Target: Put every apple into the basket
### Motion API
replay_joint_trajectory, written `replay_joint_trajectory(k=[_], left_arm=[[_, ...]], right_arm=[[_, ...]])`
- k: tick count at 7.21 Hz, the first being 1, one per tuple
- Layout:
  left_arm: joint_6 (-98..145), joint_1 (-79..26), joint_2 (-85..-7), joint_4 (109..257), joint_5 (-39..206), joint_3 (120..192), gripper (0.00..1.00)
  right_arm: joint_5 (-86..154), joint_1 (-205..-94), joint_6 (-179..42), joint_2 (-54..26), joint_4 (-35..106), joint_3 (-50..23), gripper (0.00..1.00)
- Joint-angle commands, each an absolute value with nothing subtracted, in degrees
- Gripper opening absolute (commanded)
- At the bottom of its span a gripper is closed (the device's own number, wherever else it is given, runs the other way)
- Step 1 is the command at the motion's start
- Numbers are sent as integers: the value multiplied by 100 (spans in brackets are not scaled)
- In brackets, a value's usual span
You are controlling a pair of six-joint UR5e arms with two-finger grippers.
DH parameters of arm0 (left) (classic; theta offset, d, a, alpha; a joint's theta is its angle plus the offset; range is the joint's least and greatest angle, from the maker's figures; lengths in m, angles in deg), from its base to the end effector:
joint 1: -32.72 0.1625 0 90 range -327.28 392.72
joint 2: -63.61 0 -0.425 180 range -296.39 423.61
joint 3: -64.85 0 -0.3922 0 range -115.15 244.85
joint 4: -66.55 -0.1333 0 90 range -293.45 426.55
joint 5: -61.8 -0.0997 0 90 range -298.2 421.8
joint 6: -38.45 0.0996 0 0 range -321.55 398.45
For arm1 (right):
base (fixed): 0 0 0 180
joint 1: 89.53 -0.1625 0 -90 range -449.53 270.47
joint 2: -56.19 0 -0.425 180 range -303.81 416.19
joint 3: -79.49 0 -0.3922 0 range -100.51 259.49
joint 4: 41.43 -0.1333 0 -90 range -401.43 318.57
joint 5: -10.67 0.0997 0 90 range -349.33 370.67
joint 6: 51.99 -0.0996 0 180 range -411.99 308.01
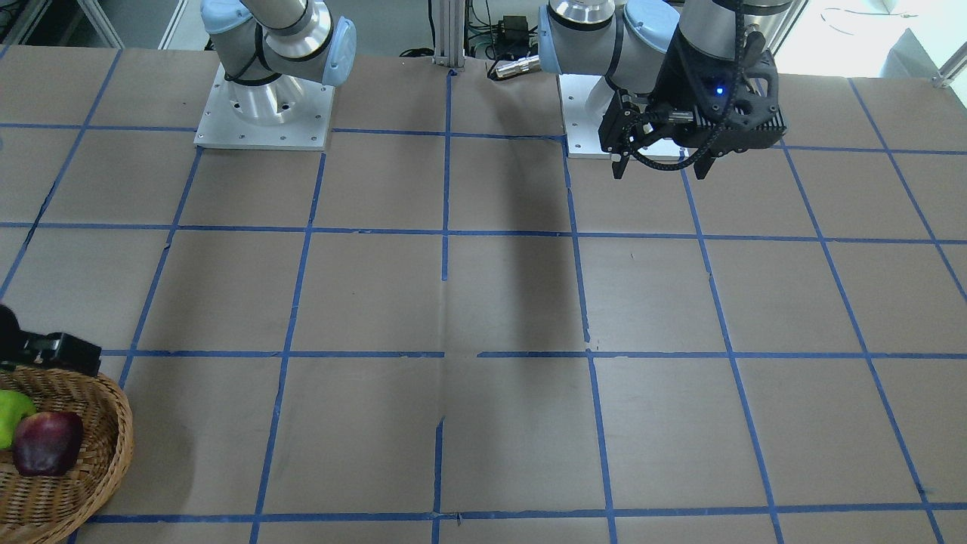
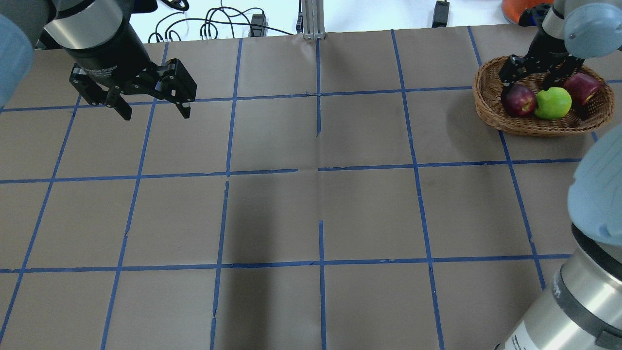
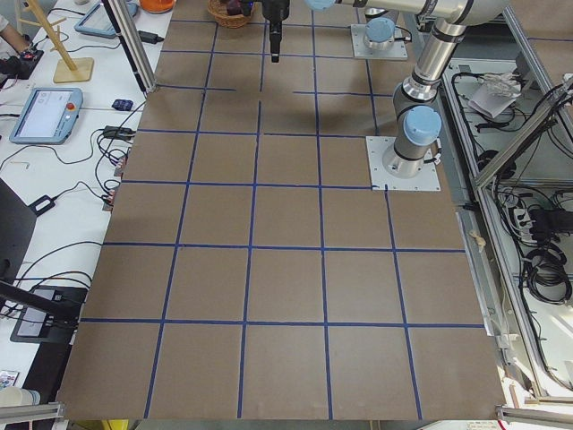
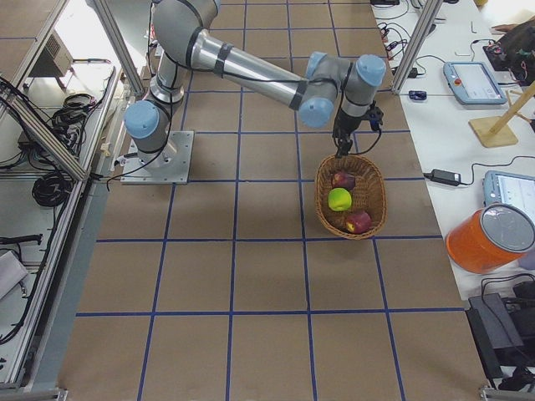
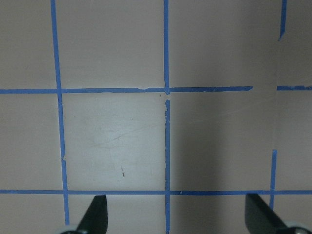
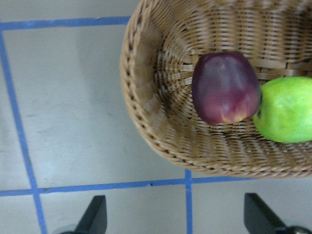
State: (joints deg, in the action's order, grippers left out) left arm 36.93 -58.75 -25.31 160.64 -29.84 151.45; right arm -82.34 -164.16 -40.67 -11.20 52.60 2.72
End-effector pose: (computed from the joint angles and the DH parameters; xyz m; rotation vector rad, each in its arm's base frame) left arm -0.1428 -0.4799 0.5192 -0.0015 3.1131 -0.0118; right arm -0.0462 -0.6514 0.3826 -0.1060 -3.1061 -0.1601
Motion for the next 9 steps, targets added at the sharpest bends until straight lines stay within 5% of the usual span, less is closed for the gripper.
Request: replay_joint_trajectory(k=[1, 5, 9], left_arm=[[3695, -5860, -2551, 15998, -2917, 15107, 100], [4020, -5754, -2489, 16076, -3030, 15186, 100], [4153, -5720, -2656, 15963, -3110, 15239, 100]], right_arm=[[-8031, -16975, -5168, -2199, 4052, 232, 100], [-7863, -18180, -6297, -2879, 3478, 66, 100], [-7871, -18041, -6166, -3512, 4558, -1209, 100]])
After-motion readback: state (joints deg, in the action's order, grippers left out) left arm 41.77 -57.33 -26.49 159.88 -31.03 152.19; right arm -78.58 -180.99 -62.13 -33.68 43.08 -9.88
